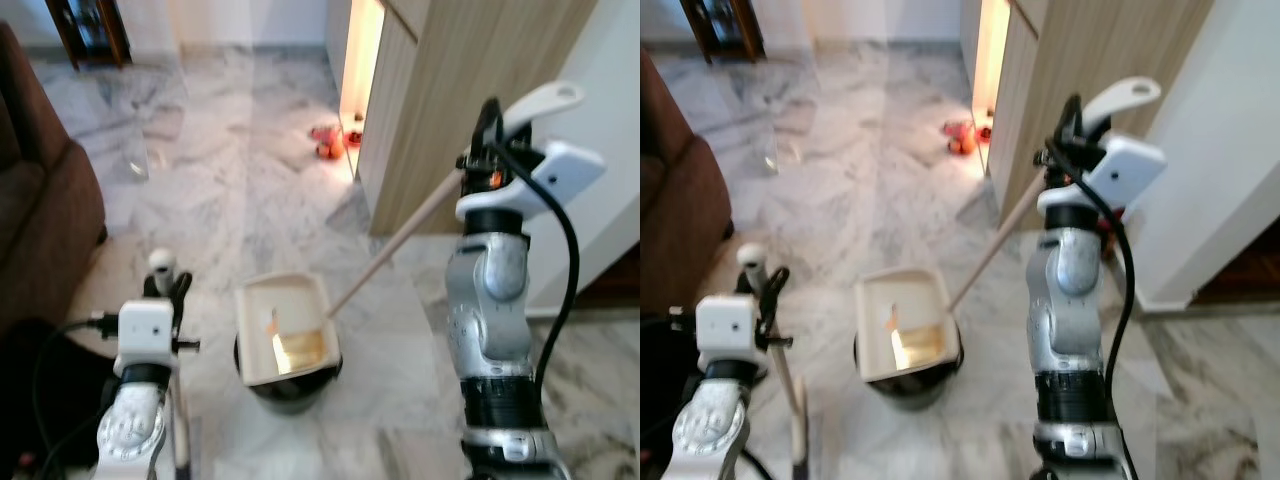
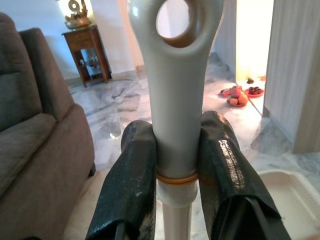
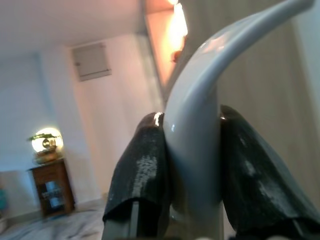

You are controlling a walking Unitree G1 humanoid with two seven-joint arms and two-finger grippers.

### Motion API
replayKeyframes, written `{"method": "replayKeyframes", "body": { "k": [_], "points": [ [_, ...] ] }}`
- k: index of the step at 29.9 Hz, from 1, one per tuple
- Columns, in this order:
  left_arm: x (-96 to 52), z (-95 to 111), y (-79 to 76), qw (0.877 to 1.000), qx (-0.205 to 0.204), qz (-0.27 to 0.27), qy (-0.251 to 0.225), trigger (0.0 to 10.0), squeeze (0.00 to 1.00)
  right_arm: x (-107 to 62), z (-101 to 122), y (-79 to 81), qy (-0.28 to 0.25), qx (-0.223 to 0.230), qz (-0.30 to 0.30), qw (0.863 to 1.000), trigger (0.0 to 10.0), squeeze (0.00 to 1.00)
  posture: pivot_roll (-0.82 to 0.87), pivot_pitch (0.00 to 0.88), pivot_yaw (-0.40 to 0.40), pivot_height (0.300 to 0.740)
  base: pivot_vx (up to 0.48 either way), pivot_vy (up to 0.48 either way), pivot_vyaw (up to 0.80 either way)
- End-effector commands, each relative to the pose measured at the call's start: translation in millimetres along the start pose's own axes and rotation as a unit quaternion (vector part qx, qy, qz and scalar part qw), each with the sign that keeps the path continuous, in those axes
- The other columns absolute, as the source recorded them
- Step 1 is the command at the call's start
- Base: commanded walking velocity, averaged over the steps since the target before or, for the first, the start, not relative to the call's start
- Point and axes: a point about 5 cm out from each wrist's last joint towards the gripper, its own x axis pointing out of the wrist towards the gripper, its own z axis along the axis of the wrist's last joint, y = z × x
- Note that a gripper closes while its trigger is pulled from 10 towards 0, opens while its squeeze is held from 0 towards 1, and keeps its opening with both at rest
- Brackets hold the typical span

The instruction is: Sweep floor

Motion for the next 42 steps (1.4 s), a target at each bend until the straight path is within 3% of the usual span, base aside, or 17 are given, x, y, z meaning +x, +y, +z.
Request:
{"method": "replayKeyframes", "body": {
  "k": [1,14,26,32,37,42],
  "points": [
    [2.5,10,-2.1,1.000,0.000,0.000,-0.031,10.0,0.03,3.8,17,4.8,-0.040,0.030,0.003,0.999,10.0,0.00,0.10,0.099,-0.031,0.740,0.000,0.000,0.00],
    [1.6,10,-4.5,1.000,-0.001,-0.002,-0.029,10.0,0.02,2.8,21,17.8,-0.049,0.041,0.027,0.998,10.0,0.00,0.10,0.102,-0.035,0.740,0.000,0.000,0.00],
    [0.3,10,-5.9,0.999,0.000,-0.006,-0.031,10.0,0.03,-7.2,34,65.6,-0.092,0.039,0.123,0.987,10.0,0.00,0.10,0.113,-0.034,0.740,0.000,0.000,0.00],
    [0.1,10,-6.2,0.999,0.001,-0.007,-0.031,10.0,0.03,-12.6,42,78.0,-0.117,0.031,0.155,0.981,10.0,0.00,0.09,0.116,-0.033,0.740,0.000,0.000,0.00],
    [0.2,10,-6.8,0.999,0.000,-0.009,-0.031,10.0,0.04,-25.5,50,96.1,-0.156,0.007,0.212,0.965,10.0,0.00,0.09,0.117,-0.030,0.740,0.000,0.000,0.00],
    [0.0,10,-6.9,0.999,0.000,-0.010,-0.032,10.0,0.04,-30.7,51,102.7,-0.163,-0.001,0.227,0.960,10.0,0.00,0.09,0.118,-0.030,0.740,0.000,0.000,0.00]
  ]
}}
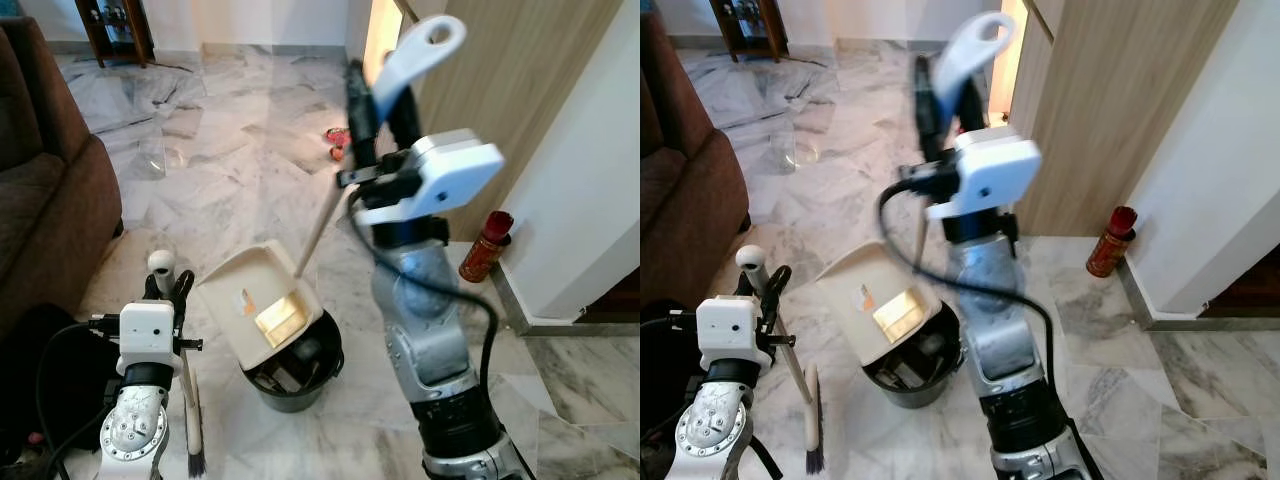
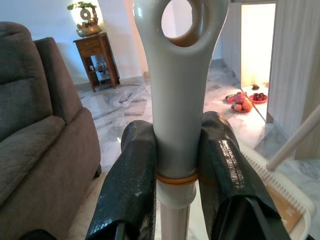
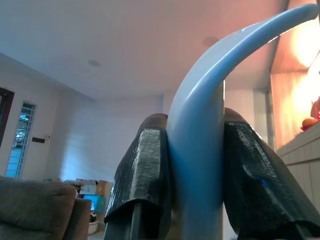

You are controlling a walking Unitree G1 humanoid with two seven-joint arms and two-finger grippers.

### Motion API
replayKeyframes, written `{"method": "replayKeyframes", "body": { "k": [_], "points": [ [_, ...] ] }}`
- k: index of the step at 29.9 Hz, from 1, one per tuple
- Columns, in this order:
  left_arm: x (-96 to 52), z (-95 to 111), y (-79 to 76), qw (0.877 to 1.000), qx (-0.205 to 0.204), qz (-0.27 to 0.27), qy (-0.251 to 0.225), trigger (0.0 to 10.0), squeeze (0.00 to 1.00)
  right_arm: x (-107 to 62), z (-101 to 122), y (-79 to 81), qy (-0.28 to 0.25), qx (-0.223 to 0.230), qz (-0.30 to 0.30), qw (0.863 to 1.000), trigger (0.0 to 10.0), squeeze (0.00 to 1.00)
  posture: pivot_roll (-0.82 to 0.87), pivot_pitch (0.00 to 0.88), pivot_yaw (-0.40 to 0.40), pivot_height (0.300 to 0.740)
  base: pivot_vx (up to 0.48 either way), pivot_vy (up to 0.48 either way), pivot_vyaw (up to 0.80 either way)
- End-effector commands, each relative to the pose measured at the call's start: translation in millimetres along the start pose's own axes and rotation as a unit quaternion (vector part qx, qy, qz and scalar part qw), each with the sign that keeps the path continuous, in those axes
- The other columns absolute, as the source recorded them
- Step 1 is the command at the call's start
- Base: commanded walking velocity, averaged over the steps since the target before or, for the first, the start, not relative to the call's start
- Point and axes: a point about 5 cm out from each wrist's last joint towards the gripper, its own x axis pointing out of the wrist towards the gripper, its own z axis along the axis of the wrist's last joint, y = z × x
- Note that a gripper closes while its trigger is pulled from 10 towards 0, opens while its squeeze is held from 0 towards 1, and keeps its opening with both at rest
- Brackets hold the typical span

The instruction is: Sweep floor

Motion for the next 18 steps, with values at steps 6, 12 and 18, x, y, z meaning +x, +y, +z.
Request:
{"method": "replayKeyframes", "body": {
  "k": [6,12,18],
  "points": [
    [0.6,8,0.4,1.000,0.005,-0.002,-0.023,10.0,0.04,2.2,22,15.6,-0.065,-0.006,0.028,0.997,10.0,0.00,0.10,0.112,-0.033,0.740,0.000,0.000,0.00],
    [0.1,8,-0.1,1.000,0.004,-0.003,-0.023,10.0,0.04,-4.5,27,37.0,-0.086,-0.042,0.101,0.990,10.0,0.00,0.09,0.105,-0.033,0.740,0.000,0.000,0.00],
    [0.3,7,-2.2,1.000,0.002,-0.005,-0.023,10.0,0.04,-10.7,24,46.5,-0.088,-0.058,0.134,0.985,10.0,0.00,0.09,0.100,-0.036,0.740,0.000,0.000,0.00]
  ]
}}
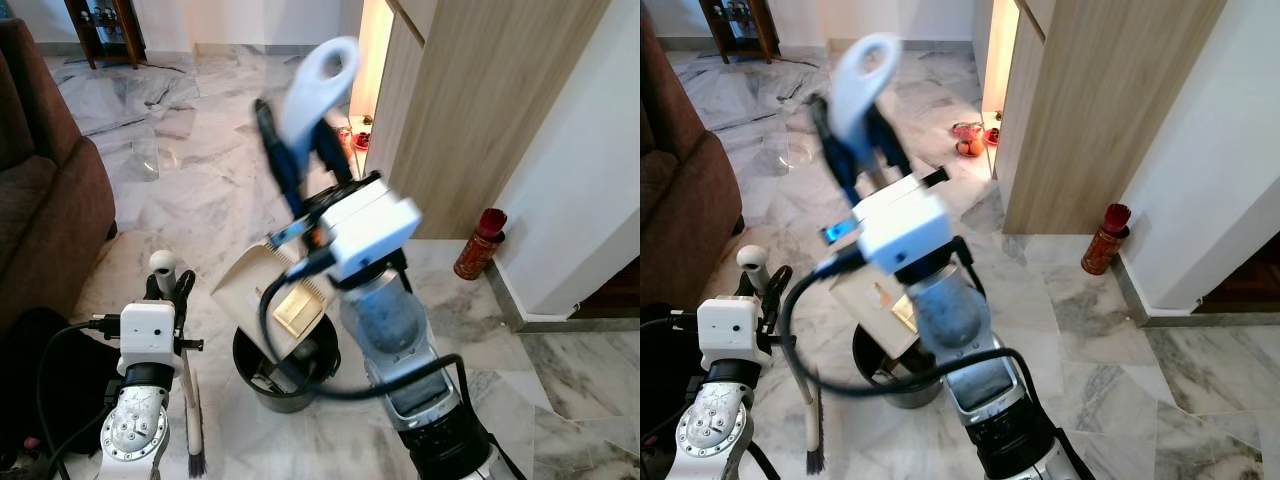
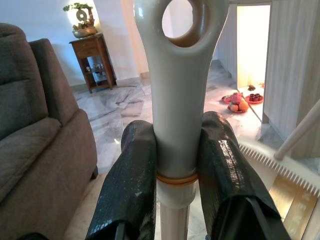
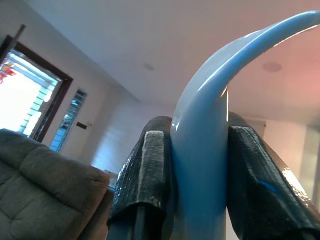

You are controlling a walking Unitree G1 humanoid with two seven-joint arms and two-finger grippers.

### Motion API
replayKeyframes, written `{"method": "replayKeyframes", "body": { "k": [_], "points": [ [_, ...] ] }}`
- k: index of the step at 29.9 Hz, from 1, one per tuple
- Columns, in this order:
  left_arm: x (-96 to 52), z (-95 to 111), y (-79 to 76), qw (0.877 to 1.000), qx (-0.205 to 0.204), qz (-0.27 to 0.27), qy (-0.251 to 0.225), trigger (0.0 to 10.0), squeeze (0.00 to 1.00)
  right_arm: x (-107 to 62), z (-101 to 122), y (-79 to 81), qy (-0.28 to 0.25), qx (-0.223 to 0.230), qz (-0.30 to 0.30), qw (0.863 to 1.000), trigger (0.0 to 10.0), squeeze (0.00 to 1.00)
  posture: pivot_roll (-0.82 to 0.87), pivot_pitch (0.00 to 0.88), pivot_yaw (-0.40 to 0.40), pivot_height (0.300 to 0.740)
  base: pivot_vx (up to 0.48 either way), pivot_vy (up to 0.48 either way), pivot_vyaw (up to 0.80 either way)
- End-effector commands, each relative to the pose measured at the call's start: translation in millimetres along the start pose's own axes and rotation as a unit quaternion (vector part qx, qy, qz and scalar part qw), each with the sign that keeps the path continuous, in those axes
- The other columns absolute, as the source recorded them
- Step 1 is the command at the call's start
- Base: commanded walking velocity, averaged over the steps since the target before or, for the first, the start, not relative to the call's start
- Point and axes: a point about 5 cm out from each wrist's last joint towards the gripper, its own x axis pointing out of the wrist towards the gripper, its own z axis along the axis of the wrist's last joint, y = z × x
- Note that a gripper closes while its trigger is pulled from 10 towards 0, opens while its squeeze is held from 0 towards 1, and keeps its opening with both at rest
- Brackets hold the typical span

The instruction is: Sweep floor

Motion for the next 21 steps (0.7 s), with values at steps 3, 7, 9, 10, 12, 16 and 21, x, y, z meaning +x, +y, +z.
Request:
{"method": "replayKeyframes", "body": {
  "k": [3,7,9,10,12,16,21],
  "points": [
    [0.7,7.3,-1.2,1.000,0.002,-0.002,-0.023,10.0,0.04,4.9,21.5,2.2,-0.062,-0.022,0.011,0.998,10.0,0.00,0.09,0.101,-0.037,0.740,0.000,0.000,0.00],
    [0.9,7.5,-1.4,1.000,0.002,-0.001,-0.023,10.0,0.04,4.5,22.3,6.4,-0.066,-0.038,0.026,0.997,10.0,0.00,0.09,0.102,-0.038,0.740,0.000,0.000,0.00],
    [0.9,7.6,-1.3,1.000,0.002,-0.001,-0.023,10.0,0.04,4.5,22.8,7.5,-0.067,-0.038,0.028,0.997,10.0,0.00,0.09,0.102,-0.038,0.740,0.000,0.000,0.00],
    [0.8,7.8,-1.3,1.000,0.002,-0.001,-0.024,10.0,0.04,4.7,23.7,8.3,-0.069,-0.036,0.029,0.997,10.0,0.00,0.09,0.102,-0.041,0.740,0.000,0.000,0.00],
    [0.7,7.9,-1.2,1.000,0.001,0.000,-0.024,10.0,0.04,5.0,24.4,8.7,-0.071,-0.031,0.028,0.997,10.0,0.00,0.09,0.102,-0.041,0.740,0.000,0.000,0.00],
    [0.3,8.3,-2.2,1.000,0.001,-0.001,-0.025,10.0,0.04,4.4,23.0,7.3,-0.063,0.005,0.006,0.998,10.0,0.00,0.10,0.100,-0.043,0.740,0.000,0.000,0.00],
    [-0.1,8.3,-2.0,1.000,0.000,0.000,-0.024,10.0,0.04,3.9,23.2,7.7,-0.066,-0.012,0.013,0.998,10.0,0.00,0.10,0.102,-0.045,0.740,0.000,0.000,0.00]
  ]
}}
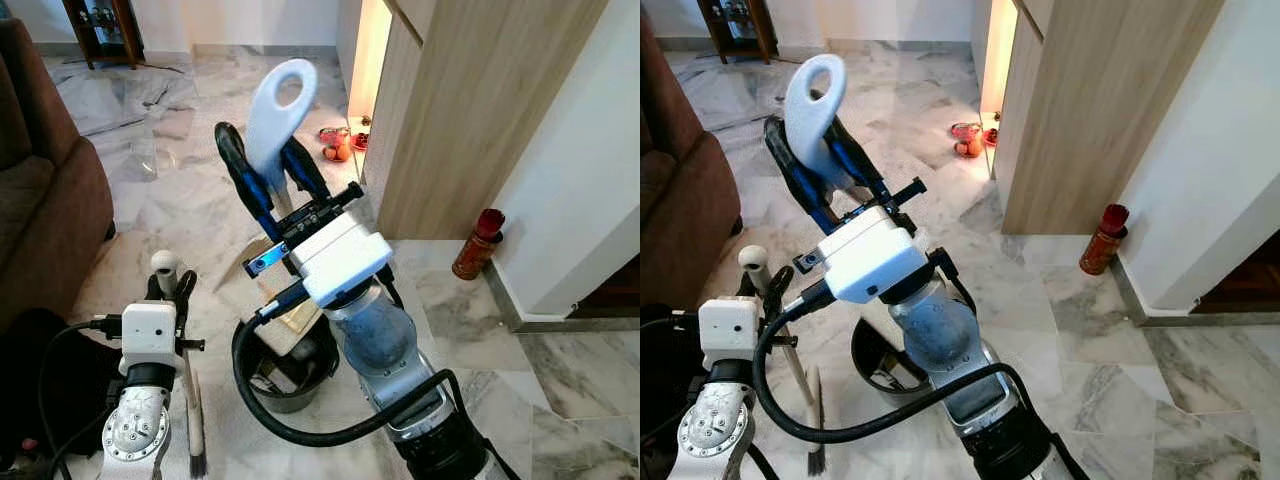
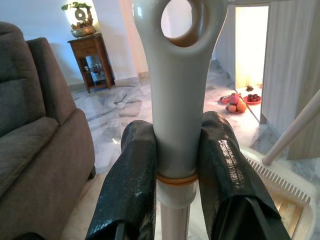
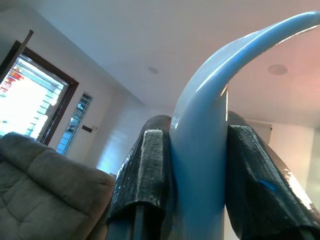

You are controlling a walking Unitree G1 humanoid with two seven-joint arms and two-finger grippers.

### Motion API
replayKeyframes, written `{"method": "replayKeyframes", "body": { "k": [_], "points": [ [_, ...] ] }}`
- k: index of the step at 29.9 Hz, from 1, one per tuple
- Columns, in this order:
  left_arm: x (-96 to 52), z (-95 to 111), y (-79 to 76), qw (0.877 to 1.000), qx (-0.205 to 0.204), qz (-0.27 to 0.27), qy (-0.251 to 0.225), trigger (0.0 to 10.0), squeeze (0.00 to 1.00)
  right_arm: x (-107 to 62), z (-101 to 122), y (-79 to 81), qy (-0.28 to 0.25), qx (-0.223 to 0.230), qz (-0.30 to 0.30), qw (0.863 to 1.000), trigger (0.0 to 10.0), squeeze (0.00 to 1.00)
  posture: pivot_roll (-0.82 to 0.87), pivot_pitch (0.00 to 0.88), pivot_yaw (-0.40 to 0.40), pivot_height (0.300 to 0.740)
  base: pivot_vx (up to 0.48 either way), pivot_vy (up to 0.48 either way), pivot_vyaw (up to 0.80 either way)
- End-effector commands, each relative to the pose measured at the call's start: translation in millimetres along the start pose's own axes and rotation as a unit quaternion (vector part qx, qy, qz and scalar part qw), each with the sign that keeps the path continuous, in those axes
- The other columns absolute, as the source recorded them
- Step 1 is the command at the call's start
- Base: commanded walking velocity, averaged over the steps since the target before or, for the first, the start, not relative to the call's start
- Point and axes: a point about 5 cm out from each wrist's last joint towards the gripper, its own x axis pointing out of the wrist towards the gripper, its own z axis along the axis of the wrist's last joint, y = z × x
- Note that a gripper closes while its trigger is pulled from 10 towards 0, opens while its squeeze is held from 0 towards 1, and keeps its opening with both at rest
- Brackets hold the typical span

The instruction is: Sweep floor

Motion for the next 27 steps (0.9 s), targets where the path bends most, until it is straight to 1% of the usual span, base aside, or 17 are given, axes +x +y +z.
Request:
{"method": "replayKeyframes", "body": {
  "k": [1,5,10,15,19,20,22,24,25,26,27],
  "points": [
    [0.2,8,-0.2,1.000,0.004,0.001,-0.025,10.0,0.04,6.1,20,-1.8,-0.058,-0.024,0.006,0.998,10.0,0.00,0.10,0.103,-0.045,0.740,0.000,0.000,0.00],
    [0.6,9,-0.1,1.000,0.002,0.002,-0.025,10.0,0.04,5.6,20,1.9,-0.062,-0.040,0.018,0.997,10.0,0.00,0.10,0.103,-0.045,0.740,0.000,0.000,0.00],
    [0.7,8,-0.2,1.000,0.002,0.002,-0.025,10.0,0.04,5.1,20,2.5,-0.061,-0.041,0.020,0.997,10.0,0.00,0.10,0.103,-0.046,0.740,0.000,0.000,0.00],
    [0.7,8,-0.8,1.000,0.002,0.001,-0.024,10.0,0.04,4.6,19,0.9,-0.058,-0.048,0.019,0.997,10.0,0.00,0.10,0.103,-0.047,0.740,0.000,0.000,0.00],
    [0.6,8,-1.2,1.000,0.001,0.001,-0.024,10.0,0.04,4.1,15,-5.7,-0.049,-0.074,0.004,0.996,10.0,0.00,0.10,0.103,-0.048,0.740,0.000,0.000,0.00],
    [0.6,8,-1.3,1.000,0.001,0.001,-0.024,10.0,0.04,3.2,12,-12.5,-0.039,-0.100,-0.010,0.994,10.0,0.00,0.10,0.103,-0.049,0.740,0.000,0.000,0.00],
    [0.6,8,-1.4,1.000,0.002,0.001,-0.024,10.0,0.04,1.9,8,-21.3,-0.027,-0.129,-0.027,0.991,10.0,0.00,0.10,0.103,-0.048,0.740,0.000,0.000,0.00],
    [0.6,8,-1.4,1.000,0.002,0.001,-0.024,10.0,0.04,1.9,8,-21.3,-0.027,-0.129,-0.027,0.991,10.0,0.00,0.10,0.103,-0.048,0.740,0.000,0.000,0.00],
    [0.5,8,-1.5,1.000,0.002,0.001,-0.023,10.0,0.04,-1.6,3,-37.8,-0.007,-0.166,-0.058,0.984,10.0,0.00,0.09,0.104,-0.048,0.740,0.000,0.000,0.00],
    [0.1,7,-1.5,1.000,0.002,0.001,-0.022,10.0,0.04,-8.7,-5,-63.7,0.022,-0.226,-0.101,0.969,10.0,0.00,0.09,0.104,-0.048,0.740,0.000,0.000,0.00],
    [0.1,7,-1.5,1.000,0.002,0.001,-0.022,10.0,0.04,-8.7,-5,-63.7,0.022,-0.226,-0.101,0.969,10.0,0.00,0.09,0.104,-0.048,0.740,0.000,0.000,0.00]
  ]
}}
